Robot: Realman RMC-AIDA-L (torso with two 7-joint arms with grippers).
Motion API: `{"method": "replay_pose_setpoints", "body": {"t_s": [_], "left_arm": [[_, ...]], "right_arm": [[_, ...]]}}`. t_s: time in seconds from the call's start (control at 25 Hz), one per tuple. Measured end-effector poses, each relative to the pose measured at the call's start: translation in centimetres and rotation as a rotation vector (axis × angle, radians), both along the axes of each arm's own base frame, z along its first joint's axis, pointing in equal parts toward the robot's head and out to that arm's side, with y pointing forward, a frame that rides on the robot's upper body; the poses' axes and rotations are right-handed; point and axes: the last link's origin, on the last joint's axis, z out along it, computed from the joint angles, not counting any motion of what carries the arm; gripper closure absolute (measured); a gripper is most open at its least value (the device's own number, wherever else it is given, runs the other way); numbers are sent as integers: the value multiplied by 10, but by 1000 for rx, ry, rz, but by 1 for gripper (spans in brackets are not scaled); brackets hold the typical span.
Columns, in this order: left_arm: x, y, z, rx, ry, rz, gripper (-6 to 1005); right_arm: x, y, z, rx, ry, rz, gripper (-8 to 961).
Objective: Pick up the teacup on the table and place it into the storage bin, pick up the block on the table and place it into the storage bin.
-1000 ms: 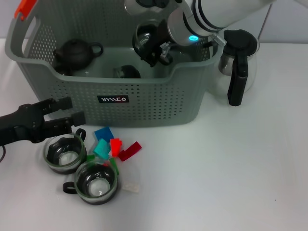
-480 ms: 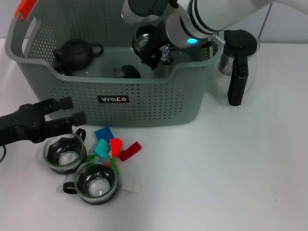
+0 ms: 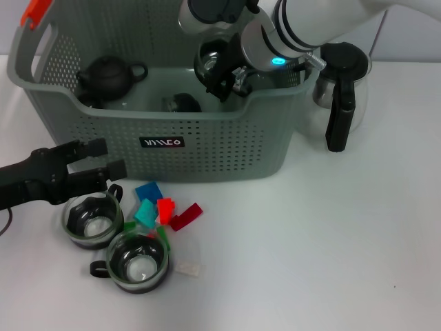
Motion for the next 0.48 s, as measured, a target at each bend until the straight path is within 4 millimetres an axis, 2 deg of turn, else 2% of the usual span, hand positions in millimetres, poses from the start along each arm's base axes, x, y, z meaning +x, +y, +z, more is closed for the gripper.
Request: {"method": "replay_pose_setpoints", "body": {"t_s": [0.48], "left_arm": [[0,0,0,4,-2,3,124]], "right_arm": [[-2,1,1,0,0,2,896]]}}
